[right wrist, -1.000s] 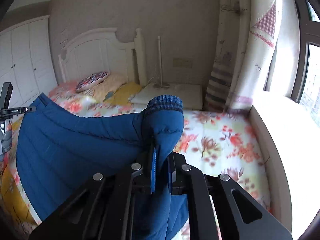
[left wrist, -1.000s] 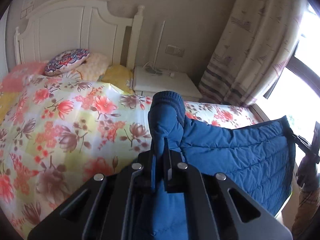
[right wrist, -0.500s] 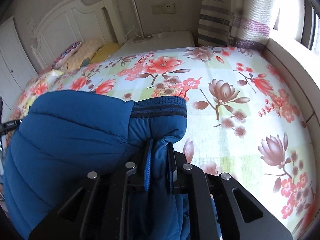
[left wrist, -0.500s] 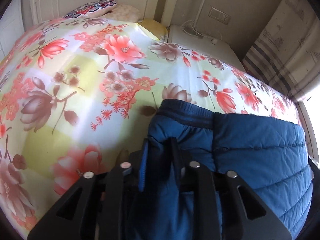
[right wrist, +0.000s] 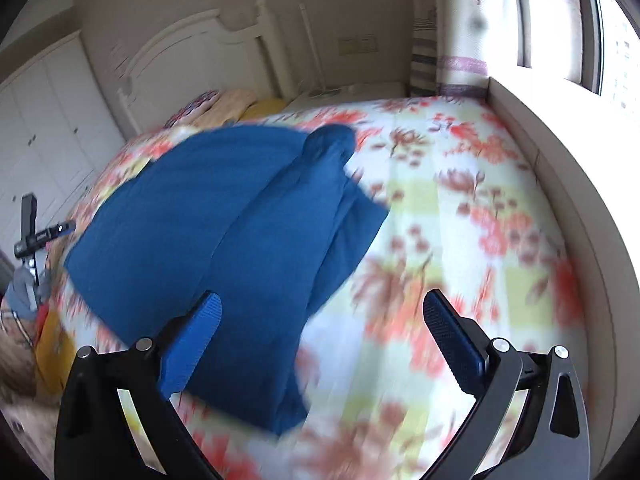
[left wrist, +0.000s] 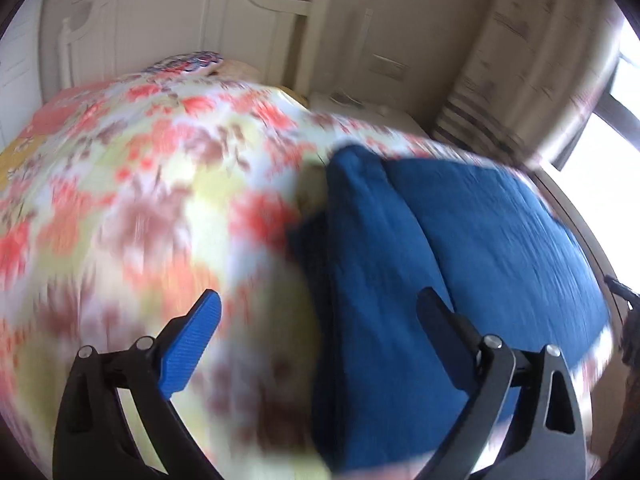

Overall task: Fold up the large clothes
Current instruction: 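Lay the hem down on the jacket and open both grippers, then move both grippers to the folded hem edge of the jacket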

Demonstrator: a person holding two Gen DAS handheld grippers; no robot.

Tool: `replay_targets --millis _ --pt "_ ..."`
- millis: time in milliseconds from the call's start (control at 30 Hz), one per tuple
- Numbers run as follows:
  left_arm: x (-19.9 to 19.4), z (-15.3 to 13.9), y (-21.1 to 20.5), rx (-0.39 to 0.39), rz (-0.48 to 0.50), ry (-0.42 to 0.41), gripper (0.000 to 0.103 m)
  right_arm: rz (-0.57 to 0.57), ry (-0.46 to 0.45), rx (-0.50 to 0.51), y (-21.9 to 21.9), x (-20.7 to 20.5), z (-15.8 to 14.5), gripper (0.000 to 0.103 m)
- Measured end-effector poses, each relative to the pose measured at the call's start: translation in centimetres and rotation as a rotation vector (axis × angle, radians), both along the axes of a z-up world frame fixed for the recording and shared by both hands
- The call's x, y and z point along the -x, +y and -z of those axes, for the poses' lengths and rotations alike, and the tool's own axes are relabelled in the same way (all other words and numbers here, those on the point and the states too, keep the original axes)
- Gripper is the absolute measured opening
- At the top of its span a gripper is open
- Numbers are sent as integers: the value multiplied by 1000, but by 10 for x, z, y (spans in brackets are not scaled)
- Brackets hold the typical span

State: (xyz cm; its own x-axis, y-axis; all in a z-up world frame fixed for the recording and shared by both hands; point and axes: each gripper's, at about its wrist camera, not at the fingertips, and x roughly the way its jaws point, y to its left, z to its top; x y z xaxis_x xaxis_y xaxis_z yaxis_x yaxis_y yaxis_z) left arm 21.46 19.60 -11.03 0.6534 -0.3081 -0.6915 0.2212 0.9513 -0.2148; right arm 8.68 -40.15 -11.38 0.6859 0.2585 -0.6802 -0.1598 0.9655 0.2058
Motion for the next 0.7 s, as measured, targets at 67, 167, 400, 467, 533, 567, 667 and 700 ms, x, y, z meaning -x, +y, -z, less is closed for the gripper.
replay_targets --millis 67,167,400,467,533,567,667,700 --pt "26 8 0 15 23 -4 100 -49 -14 -15 13 27 9 98" --pt "48 24 -9 15 65 -2 100 -82 -33 43 30 45 22 98" --pt "32 47 -10 221 99 56 67 -149 -135 66 49 35 37 53" --pt "35 46 -10 265 84 61 50 -140 -155 60 51 39 35 41" --pt "48 42 -14 230 83 41 39 -123 -158 66 50 49 35 32" --pt "56 41 -14 234 86 44 38 -118 -159 66 48 55 35 31" --pt "82 36 -16 210 105 49 37 -121 -151 29 43 78 36 31" --pt "88 35 -14 206 108 53 37 -127 -151 23 43 86 36 31"
